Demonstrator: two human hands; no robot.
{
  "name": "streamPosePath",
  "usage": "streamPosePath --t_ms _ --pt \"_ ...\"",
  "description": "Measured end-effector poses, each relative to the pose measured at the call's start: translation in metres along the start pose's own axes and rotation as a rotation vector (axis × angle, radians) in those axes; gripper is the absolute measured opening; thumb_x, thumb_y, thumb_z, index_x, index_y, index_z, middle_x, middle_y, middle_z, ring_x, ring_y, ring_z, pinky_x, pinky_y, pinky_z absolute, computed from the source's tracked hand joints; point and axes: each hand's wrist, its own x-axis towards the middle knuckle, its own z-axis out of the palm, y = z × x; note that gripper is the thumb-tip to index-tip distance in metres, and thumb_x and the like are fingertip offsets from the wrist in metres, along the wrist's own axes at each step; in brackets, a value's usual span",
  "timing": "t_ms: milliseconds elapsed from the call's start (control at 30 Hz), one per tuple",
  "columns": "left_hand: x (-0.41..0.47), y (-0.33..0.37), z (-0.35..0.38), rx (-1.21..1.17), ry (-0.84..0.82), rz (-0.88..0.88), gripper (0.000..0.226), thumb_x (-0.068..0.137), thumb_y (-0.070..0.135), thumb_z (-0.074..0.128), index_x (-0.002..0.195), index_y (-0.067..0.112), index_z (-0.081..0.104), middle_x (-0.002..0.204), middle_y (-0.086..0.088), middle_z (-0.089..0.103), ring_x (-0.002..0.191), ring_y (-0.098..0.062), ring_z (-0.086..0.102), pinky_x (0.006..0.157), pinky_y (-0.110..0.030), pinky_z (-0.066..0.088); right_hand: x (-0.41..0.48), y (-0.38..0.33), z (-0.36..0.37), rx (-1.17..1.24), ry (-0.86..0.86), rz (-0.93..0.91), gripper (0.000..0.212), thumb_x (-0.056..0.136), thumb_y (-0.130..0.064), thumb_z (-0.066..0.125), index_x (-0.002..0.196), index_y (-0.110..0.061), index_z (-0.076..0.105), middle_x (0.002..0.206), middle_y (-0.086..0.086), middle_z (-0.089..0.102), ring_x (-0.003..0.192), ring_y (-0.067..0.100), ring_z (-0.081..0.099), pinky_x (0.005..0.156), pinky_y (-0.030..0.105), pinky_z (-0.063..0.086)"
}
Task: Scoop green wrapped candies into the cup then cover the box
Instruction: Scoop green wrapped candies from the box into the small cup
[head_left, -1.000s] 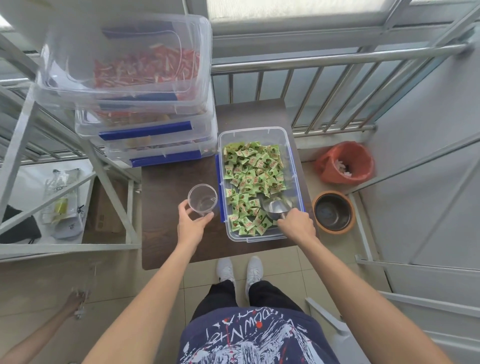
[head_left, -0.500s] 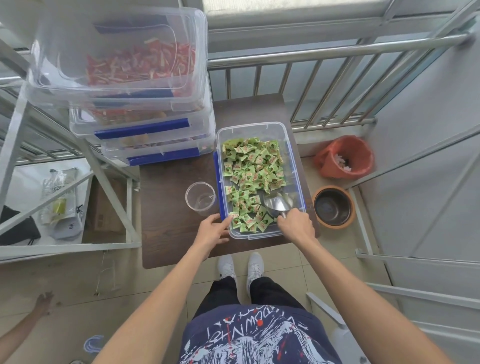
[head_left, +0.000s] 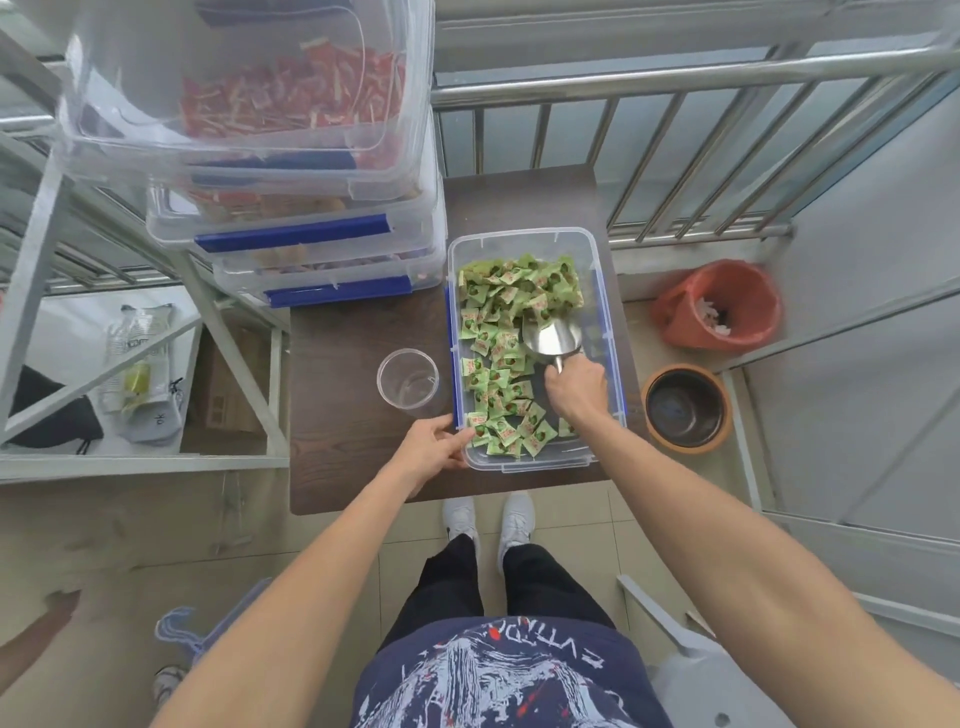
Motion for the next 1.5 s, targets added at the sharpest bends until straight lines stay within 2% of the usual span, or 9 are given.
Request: streamPosePath --t_ms 167,433,567,767,1000,1100,1200,1333,1500 --pt "0.003 -0.002 -0.001 -0.010 -0.016 -0.010 0.083 0.093 0.029 0.077 0.158 -0.002 0.035 0.115 -0.035 0.070 0.095 -0.035 0.071 0.095 -0.054 0.060 0.037 -0.026 0.006 0.084 0.020 -0.003 0.031 0.101 -0.025 0.056 0.102 0.005 0.066 0.103 0.020 0.069 0.085 0.034 0.063 0.067 0.036 0.046" --pt "0.000 -0.001 -0.003 -0.037 -0.018 0.004 0.079 0.094 0.024 0.076 0.157 -0.001 0.037 0.114 -0.038 0.068 0.092 -0.033 0.070 0.087 -0.042 0.064 0.061 -0.028 0.020 0.224 -0.013 0.164 0.041 0.098 -0.033 0.065 0.122 0.000 0.063 0.126 0.021 0.065 0.117 0.037 0.062 0.092 0.040 0.050" --pt "-0.004 0.003 -0.002 -0.060 -0.016 -0.013 0.078 0.094 0.022 0.077 0.157 -0.001 0.038 0.097 -0.025 0.072 0.090 -0.031 0.068 0.086 -0.041 0.064 0.054 -0.012 0.017 0.258 -0.007 0.167 0.035 0.099 -0.037 0.064 0.116 -0.006 0.067 0.118 0.017 0.067 0.110 0.035 0.062 0.079 0.035 0.043" --pt "-0.007 0.012 -0.004 -0.004 0.046 -0.033 0.090 0.089 0.019 0.081 0.159 -0.004 0.029 0.103 -0.020 0.076 0.096 -0.028 0.074 0.085 -0.040 0.063 0.028 0.005 0.019 0.321 -0.003 0.104 0.026 0.097 -0.038 0.063 0.089 -0.015 0.072 0.093 0.013 0.073 0.087 0.029 0.067 0.073 0.033 0.047" --pt "-0.015 0.008 -0.019 0.097 0.138 -0.078 0.077 0.086 0.038 0.083 0.147 0.002 0.051 0.113 -0.012 0.074 0.101 -0.022 0.075 0.086 -0.038 0.063 -0.009 0.020 0.007 0.272 -0.028 -0.058 0.031 0.097 -0.037 0.062 0.081 -0.013 0.072 0.078 0.007 0.073 0.086 0.028 0.069 0.078 0.037 0.054" --pt "-0.020 0.003 -0.036 0.206 0.294 -0.144 0.071 0.077 0.036 0.091 0.133 0.003 0.060 0.111 -0.011 0.074 0.099 -0.024 0.074 0.081 -0.036 0.061 -0.024 0.019 0.000 0.269 -0.065 -0.130 0.031 0.098 -0.036 0.064 0.082 -0.011 0.072 0.072 0.005 0.074 0.076 0.021 0.073 0.076 0.037 0.058" --pt "-0.026 0.007 -0.050 0.265 0.513 -0.011 0.086 0.069 0.032 0.097 0.139 0.009 0.051 0.131 -0.009 0.062 0.114 -0.024 0.064 0.090 -0.033 0.053 -0.041 0.017 -0.010 0.229 -0.106 -0.211 0.029 0.097 -0.036 0.066 0.080 -0.013 0.072 0.068 0.001 0.075 0.070 0.015 0.074 0.073 0.033 0.058" --pt "-0.025 0.025 -0.059 0.307 0.517 0.198 0.113 0.063 0.030 0.100 0.155 0.021 0.035 0.159 -0.001 0.044 0.142 -0.021 0.047 0.117 -0.044 0.042 -0.063 0.013 -0.024 0.091 -0.152 -0.328 0.028 0.097 -0.035 0.066 0.079 -0.015 0.071 0.065 -0.002 0.073 0.063 0.005 0.070 0.062 0.027 0.052" --pt "-0.025 0.041 -0.056 0.298 0.469 0.300 0.095 0.063 0.023 0.100 0.143 0.024 0.050 0.141 0.004 0.061 0.130 -0.018 0.056 0.099 -0.025 0.040 -0.083 -0.001 -0.038 -0.061 -0.222 -0.432 0.028 0.097 -0.036 0.066 0.082 -0.015 0.074 0.064 -0.004 0.072 0.065 0.009 0.071 0.069 0.037 0.058"
